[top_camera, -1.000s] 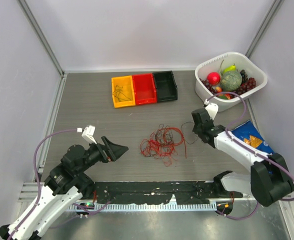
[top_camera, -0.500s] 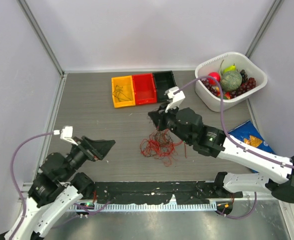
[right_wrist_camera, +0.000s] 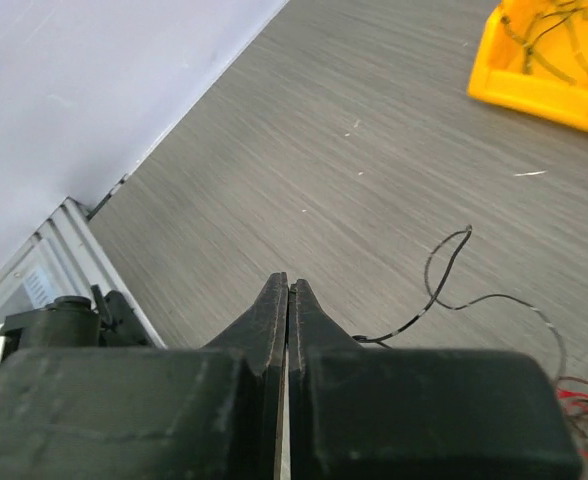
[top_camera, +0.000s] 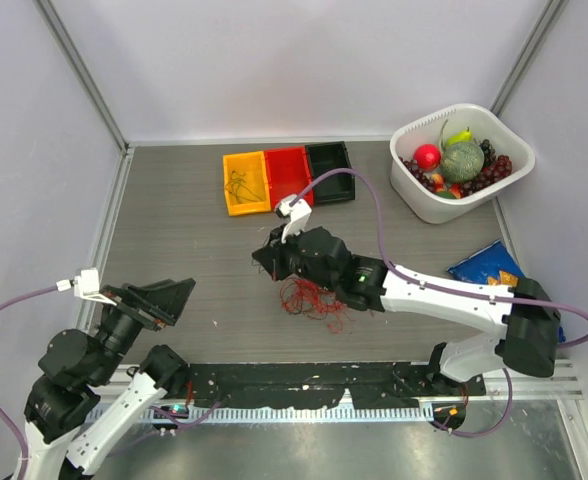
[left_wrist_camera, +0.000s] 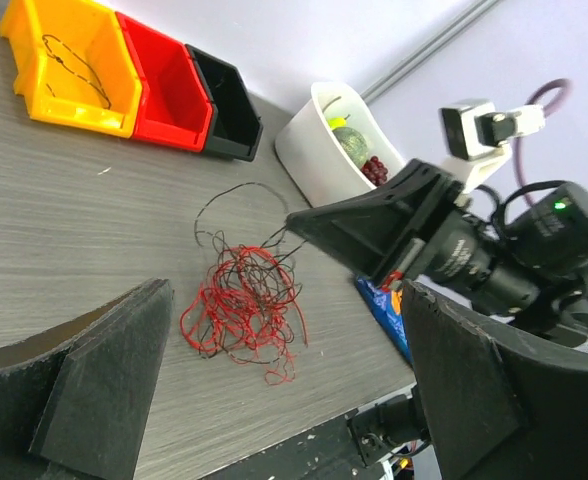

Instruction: Untangle the cables

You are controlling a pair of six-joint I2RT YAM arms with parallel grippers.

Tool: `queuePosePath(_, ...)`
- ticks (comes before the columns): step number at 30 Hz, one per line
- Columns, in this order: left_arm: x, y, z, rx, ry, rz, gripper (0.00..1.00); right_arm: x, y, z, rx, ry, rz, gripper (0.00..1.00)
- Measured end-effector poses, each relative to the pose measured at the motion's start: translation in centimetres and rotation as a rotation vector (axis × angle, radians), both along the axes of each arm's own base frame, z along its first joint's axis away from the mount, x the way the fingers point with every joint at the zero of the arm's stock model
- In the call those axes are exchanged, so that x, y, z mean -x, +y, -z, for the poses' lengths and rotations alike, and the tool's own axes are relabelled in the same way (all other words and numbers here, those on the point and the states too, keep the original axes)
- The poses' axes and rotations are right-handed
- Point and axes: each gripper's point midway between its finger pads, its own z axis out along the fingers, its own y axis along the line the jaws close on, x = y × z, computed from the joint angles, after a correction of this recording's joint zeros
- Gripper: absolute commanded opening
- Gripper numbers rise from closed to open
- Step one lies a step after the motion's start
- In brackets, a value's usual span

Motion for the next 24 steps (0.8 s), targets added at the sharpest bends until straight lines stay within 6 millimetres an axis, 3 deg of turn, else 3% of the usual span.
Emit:
queuePosePath(2,-0.1,-0.1,0.2,-0.008,0.01,0.001,1.0,-0.3,-0.9,-0.9,0.02,-0.024,0.03,0.01)
queuePosePath(4,-0.4,-0.3,0.4,-0.017,0.022,0.002,1.0,-0.8,-2.3,-3.9,0.02,-0.076,0.076,0.01)
queuePosePath(7,-0.7,-0.6,0.9,-0.027,0.038,0.002,1.0,-0.6,-5.0,-11.1,-0.072,-0.17,0.122,0.01)
queuePosePath(11,-1.4,-1.2,2.6,-0.044,0.072,0.003,1.0,1.6,-10.4,-22.4,-0.294,-0.303,0.148,0.01)
queuePosePath(16,-1.8,-1.8,4.0,-0.047,0.105,0.01,1.0,3.4,-13.8,-30.2,-0.45,-0.394,0.149,0.01)
queuePosePath(18,-1.7,-1.7,3.8,-0.044,0.102,0.01,1.0,3.6,-13.0,-30.9,-0.47,-0.402,0.122,0.01)
queuePosePath(20,-1.5,-1.5,3.5,-0.042,0.097,0.01,0.99,3.4,-11.1,-29.8,-0.456,-0.387,0.083,0.01)
queuePosePath(24,-0.3,-0.4,1.2,-0.016,0.054,0.002,1.0,2.2,-5.1,-24.0,-0.385,-0.3,-0.002,0.01)
